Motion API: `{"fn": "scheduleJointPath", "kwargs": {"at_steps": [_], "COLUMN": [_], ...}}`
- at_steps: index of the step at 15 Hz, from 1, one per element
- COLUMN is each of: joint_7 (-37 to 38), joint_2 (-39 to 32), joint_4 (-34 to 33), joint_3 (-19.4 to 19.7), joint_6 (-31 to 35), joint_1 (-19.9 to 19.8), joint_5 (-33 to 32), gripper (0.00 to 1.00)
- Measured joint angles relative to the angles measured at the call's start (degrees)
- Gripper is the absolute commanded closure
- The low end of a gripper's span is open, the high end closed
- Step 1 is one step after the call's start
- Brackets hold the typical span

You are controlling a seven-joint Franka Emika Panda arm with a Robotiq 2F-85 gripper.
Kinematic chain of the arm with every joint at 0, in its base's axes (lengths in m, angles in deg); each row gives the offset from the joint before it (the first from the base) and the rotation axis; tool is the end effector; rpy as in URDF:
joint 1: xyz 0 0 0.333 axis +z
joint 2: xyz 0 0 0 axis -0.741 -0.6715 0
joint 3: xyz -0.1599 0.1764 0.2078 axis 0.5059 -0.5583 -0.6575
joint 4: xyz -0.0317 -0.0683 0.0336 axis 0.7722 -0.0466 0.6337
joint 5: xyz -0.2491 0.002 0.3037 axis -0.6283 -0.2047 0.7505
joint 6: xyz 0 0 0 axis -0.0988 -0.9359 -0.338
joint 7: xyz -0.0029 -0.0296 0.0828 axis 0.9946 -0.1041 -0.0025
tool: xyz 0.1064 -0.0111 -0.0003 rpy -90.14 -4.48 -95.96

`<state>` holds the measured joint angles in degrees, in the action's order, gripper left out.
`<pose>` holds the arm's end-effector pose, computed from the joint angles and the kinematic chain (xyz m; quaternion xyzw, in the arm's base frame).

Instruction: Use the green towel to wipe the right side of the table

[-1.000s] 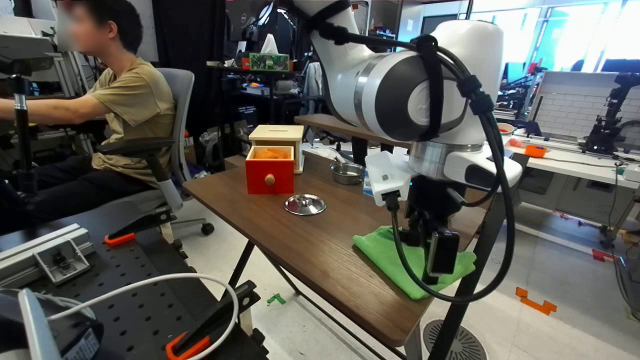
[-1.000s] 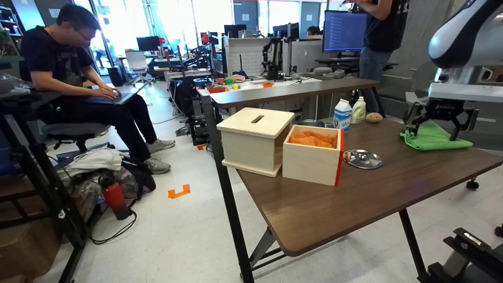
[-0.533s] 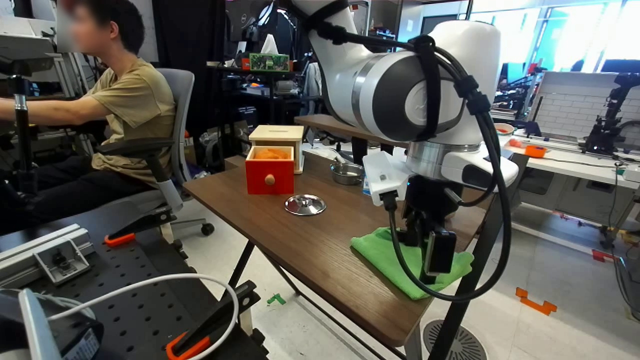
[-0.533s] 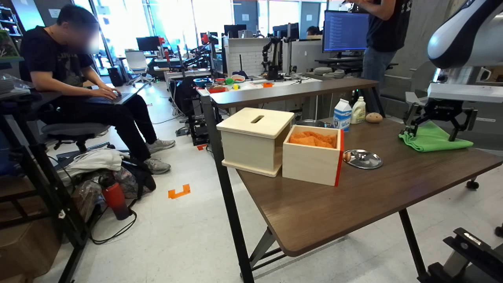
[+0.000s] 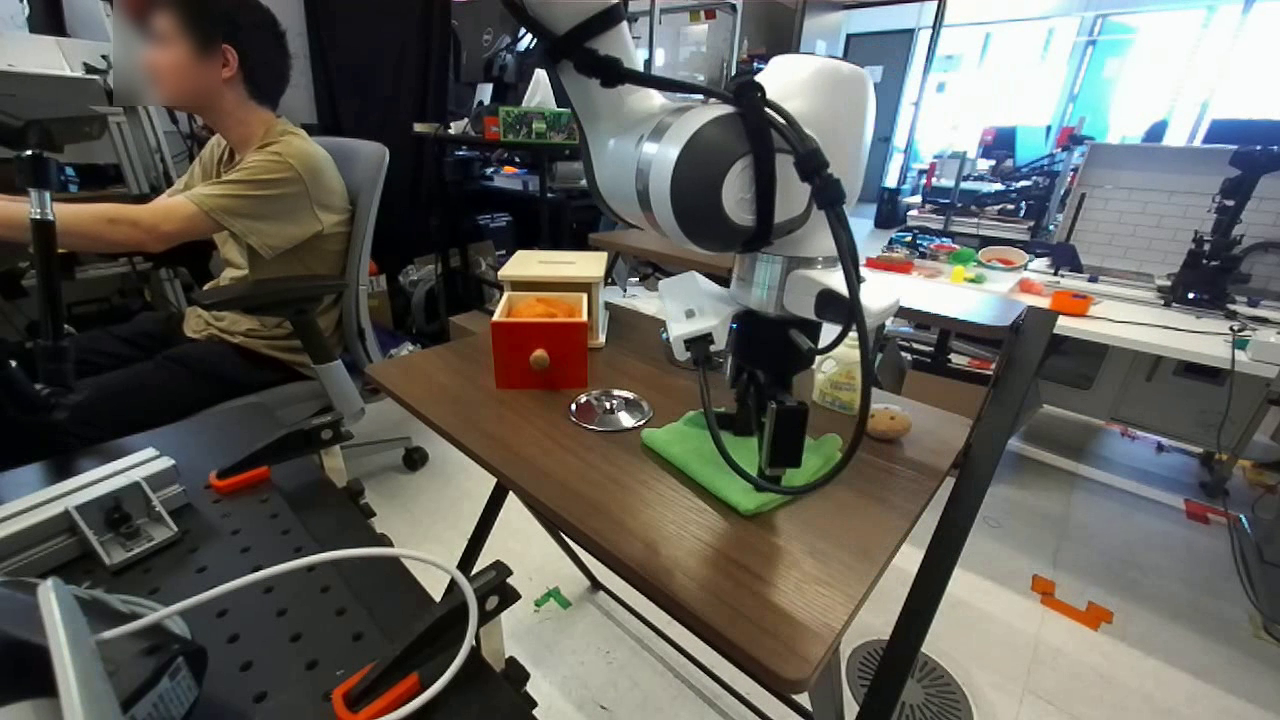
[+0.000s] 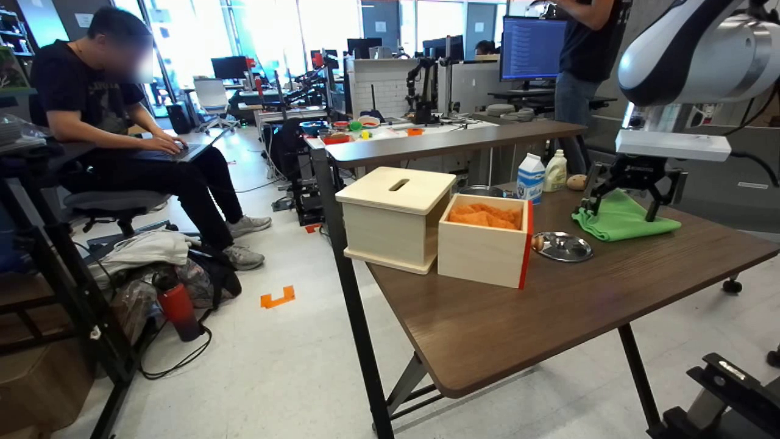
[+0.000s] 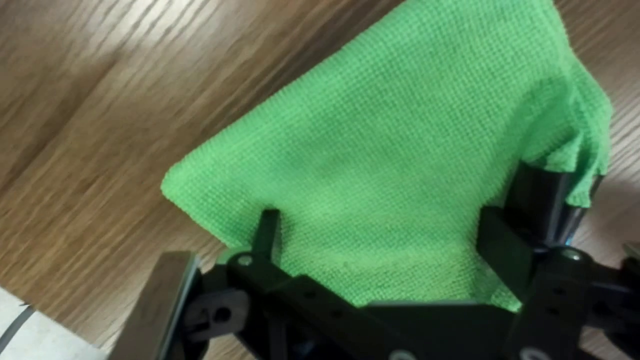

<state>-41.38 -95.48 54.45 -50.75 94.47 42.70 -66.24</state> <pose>0.6418 -0.1299 0.1104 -0.9339 0.3574 -0.0070 0.0049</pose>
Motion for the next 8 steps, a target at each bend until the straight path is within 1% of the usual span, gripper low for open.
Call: {"fn": "scheduleJointPath", "kwargs": {"at_steps": [4, 8], "joint_7": [0.6, 0.1], "joint_2": [0.1, 1.7], "joint_4": [-0.1, 0.2], "joint_3": [-1.1, -1.2], "joint_6": [0.0, 0.1], "joint_1": [1.9, 2.0], "joint_5": [0.3, 1.0], "gripper": [0.0, 0.0]}}
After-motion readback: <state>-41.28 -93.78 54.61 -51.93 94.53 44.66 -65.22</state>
